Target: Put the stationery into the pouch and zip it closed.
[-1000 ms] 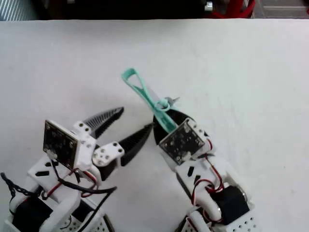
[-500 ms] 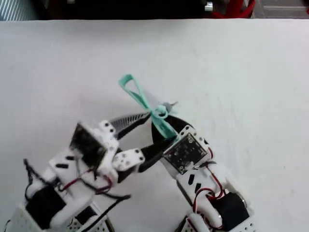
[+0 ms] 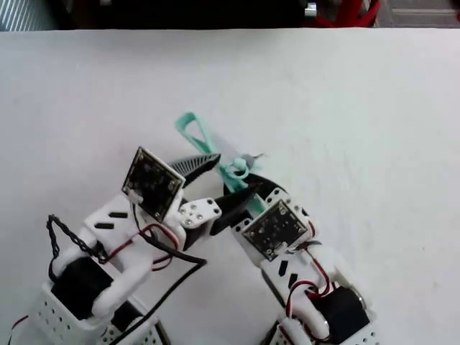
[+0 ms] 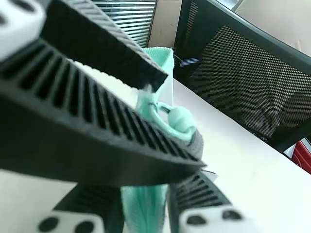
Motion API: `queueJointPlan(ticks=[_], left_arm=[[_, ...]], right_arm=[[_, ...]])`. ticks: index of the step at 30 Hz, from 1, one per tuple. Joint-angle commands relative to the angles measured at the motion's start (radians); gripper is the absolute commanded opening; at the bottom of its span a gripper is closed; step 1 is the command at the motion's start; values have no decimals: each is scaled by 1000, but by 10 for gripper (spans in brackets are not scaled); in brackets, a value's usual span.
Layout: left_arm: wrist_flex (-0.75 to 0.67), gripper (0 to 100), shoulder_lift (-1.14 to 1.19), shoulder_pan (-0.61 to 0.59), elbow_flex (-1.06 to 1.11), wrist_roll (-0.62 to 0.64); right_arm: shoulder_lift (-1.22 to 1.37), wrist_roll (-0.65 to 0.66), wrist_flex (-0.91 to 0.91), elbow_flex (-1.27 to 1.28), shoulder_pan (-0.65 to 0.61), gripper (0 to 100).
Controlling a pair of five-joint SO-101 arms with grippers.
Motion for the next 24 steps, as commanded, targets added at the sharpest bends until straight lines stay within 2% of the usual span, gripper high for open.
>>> queueJointPlan(ticks=[1, 5, 13, 15, 19, 24], left_arm=[[-12, 215, 7, -15, -43, -11], [-21, 109, 7, -12, -11, -12], [-12, 85, 7, 53, -11, -75], [8, 48, 7, 54, -15, -83], [141, 27, 64, 77, -83, -158], [319, 24, 318, 84, -298, -160]], right_arm=[[8, -9, 5, 0, -10, 22], [8, -6, 24, 0, -44, 22], [7, -2, 33, 2, -67, 22], [7, -2, 33, 2, -59, 22], [7, -2, 33, 2, -54, 22], [7, -2, 33, 2, -54, 22]])
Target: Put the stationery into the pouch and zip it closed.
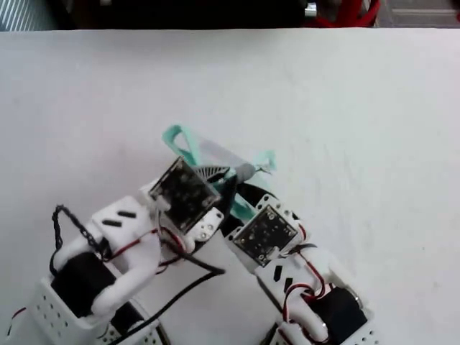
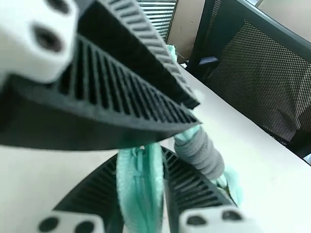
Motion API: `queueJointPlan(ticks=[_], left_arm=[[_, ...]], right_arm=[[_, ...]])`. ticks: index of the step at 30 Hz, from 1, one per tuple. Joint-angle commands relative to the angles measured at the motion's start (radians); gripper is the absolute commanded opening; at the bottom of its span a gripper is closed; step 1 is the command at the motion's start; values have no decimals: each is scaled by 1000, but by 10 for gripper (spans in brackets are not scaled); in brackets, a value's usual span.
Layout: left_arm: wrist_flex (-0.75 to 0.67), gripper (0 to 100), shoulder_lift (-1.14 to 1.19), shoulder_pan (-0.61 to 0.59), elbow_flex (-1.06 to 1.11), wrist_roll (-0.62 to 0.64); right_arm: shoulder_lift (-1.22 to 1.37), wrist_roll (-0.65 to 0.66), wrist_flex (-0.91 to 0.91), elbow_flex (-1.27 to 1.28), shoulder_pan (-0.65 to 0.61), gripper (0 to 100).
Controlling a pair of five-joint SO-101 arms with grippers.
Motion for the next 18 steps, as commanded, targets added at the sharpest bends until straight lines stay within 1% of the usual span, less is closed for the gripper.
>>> queueJointPlan(ticks=[1, 4, 6, 9, 12, 15, 18], left_arm=[[169, 24, 252, 10, -206, -9], [239, 24, 338, 10, -324, -9], [256, 24, 343, 8, -379, -9], [259, 24, 334, -25, -436, -9], [259, 24, 348, -67, -442, -9], [255, 24, 384, -101, -414, -9], [245, 24, 395, -139, -408, -9]], right_arm=[[7, -2, 4, -5, 10, 22], [7, -2, 5, -5, 10, 22], [7, -2, 5, 3, 12, 22], [-27, -2, 5, 28, 12, 22], [-130, -2, 8, 58, 12, 22], [-237, -2, 54, 71, 8, 21], [-208, -5, 47, 66, 10, 21]])
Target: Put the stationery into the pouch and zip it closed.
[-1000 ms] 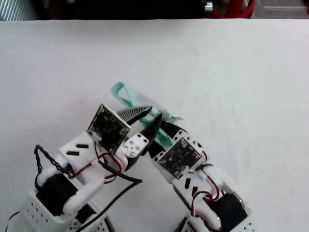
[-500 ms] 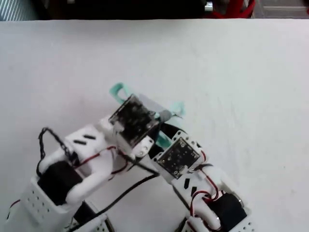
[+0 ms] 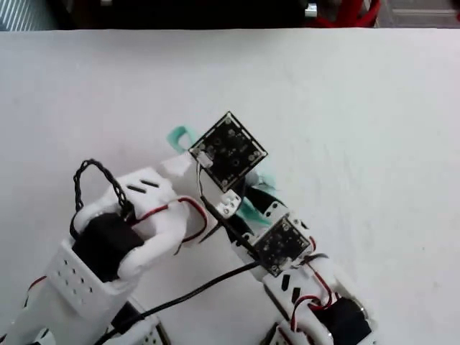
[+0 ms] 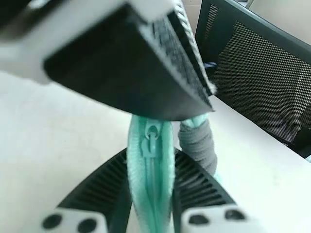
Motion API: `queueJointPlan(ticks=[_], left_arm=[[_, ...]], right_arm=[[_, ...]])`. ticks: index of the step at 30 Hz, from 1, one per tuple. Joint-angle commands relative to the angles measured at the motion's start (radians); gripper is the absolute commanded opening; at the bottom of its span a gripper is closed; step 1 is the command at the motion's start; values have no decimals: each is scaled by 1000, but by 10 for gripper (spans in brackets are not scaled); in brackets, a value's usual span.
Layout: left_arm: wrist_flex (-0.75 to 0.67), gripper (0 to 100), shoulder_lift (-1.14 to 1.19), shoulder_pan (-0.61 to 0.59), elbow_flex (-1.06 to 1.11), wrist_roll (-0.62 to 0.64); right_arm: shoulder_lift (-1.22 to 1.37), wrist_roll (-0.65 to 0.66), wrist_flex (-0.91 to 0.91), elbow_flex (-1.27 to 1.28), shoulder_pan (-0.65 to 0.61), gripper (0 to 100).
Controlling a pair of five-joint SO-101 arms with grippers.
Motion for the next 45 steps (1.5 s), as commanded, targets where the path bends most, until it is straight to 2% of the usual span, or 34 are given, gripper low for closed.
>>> queueJointPlan(ticks=[1, 4, 8, 11, 15, 26, 36, 40, 45], left_arm=[[-9, 24, 30, -96, -12, -11], [-8, 24, 28, -102, -14, -11], [-5, 24, 25, -104, -14, -11], [-2, 24, -21, -107, -32, -11], [-2, 24, -102, -156, -46, -15], [14, 24, -113, -288, -40, -18], [28, 24, -107, -329, -169, -18], [26, 24, -107, -341, -112, -18], [-60, 24, -107, -394, -64, -18]], right_arm=[[7, -2, -5, -8, 10, 21], [25, -6, -19, -5, 18, 21], [33, -74, -50, -3, 99, 21], [33, -78, -77, 18, 127, 20], [35, -83, -88, 37, 125, 20], [33, -84, -104, 40, 133, 20], [28, -83, -116, 61, 127, 20], [27, -83, -114, 61, 127, 20], [27, -83, -111, 61, 125, 20]])
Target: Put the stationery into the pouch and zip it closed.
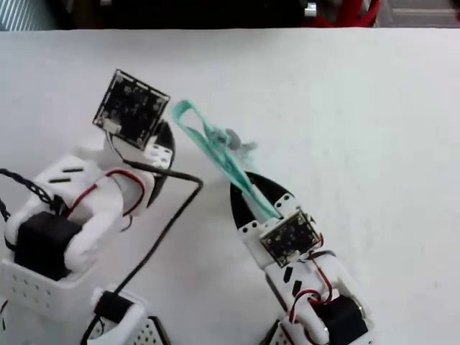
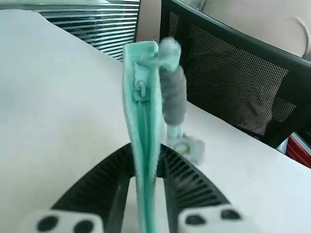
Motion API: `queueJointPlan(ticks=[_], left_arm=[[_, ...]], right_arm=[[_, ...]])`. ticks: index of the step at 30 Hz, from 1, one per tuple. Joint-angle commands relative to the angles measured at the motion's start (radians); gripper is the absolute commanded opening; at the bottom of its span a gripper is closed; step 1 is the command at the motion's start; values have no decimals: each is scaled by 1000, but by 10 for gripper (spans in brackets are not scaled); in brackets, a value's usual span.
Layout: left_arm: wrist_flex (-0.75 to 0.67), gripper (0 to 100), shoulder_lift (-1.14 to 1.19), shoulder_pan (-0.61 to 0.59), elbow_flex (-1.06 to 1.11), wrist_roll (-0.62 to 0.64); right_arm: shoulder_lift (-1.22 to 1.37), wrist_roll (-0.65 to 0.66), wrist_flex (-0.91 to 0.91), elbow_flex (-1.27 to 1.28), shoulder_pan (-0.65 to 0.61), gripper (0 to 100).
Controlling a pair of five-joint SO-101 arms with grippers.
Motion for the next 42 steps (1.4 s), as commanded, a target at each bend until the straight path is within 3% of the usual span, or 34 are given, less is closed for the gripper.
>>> queueJointPlan(ticks=[1, 5, 9, 10, 13, 17, 22, 28, 32, 42], left_arm=[[-84, 24, -12, -53, 25, -5], [-68, 38, -19, 22, -9, 2], [28, 251, 8, 211, -138, 91], [25, 255, 36, 228, -172, 129], [35, 247, 205, 234, -296, 126], [239, 245, 475, 251, -517, 124], [394, 244, 544, 251, -766, 127], [330, 246, 553, 237, -672, 114], [270, 246, 555, 252, -626, 35], [439, 208, 848, 239, -818, -31]], right_arm=[[7, -8, -2, 2, 15, 20], [7, -5, -5, 2, 15, 20], [7, -3, -5, 2, 15, 20], [7, -3, -5, 2, 15, 20], [7, -5, -2, 2, 15, 20], [7, -5, -2, 2, 15, 20], [7, -3, -5, 2, 16, 21], [5, -3, -4, 2, 16, 21], [5, -6, -2, 2, 16, 21], [5, -2, -2, 2, 16, 21]])
